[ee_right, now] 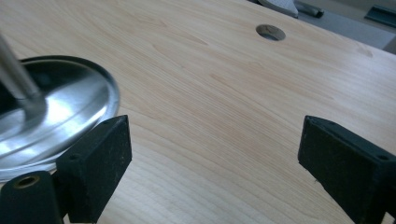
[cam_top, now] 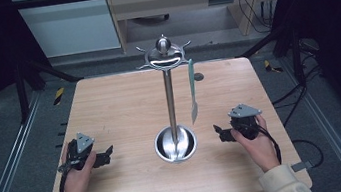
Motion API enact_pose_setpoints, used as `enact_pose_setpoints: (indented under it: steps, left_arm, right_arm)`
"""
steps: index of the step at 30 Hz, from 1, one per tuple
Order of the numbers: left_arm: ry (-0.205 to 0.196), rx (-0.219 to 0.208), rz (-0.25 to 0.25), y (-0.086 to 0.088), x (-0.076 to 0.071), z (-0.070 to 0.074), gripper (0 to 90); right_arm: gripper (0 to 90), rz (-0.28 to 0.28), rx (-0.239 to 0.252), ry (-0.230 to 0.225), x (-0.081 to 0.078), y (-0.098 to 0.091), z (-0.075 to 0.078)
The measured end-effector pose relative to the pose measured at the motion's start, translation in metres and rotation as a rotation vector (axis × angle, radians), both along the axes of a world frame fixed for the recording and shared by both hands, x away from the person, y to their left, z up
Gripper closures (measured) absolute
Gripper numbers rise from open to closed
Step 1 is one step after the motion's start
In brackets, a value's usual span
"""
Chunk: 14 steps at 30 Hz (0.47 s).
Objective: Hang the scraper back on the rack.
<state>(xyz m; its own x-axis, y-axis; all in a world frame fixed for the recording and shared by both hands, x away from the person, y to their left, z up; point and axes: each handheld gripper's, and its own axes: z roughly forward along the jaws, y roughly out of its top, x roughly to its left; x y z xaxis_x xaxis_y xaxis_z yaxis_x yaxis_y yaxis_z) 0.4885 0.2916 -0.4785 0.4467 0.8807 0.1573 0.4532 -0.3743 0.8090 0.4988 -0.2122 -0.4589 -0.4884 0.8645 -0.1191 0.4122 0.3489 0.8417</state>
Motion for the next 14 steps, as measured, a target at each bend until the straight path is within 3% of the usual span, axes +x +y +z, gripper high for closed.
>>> enact_pose_setpoints:
  steps: [4, 9, 14]
  left_arm:
    - [0.003, 0.002, -0.001, 0.000, 0.000, 0.000, 3.8]
    - [0.010, 0.004, 0.001, 0.000, 0.001, -0.001, 3.8]
    - [0.005, 0.000, 0.001, 0.000, 0.000, 0.000, 3.8]
  right_arm:
    - [11.3, -0.019, -0.010, 0.024, 0.009, 0.000, -0.011]
    - [11.5, -0.030, -0.001, 0.096, 0.015, -0.004, -0.021]
    - [13.3, -0.066, 0.068, 0.101, 0.011, -0.009, -0.022]
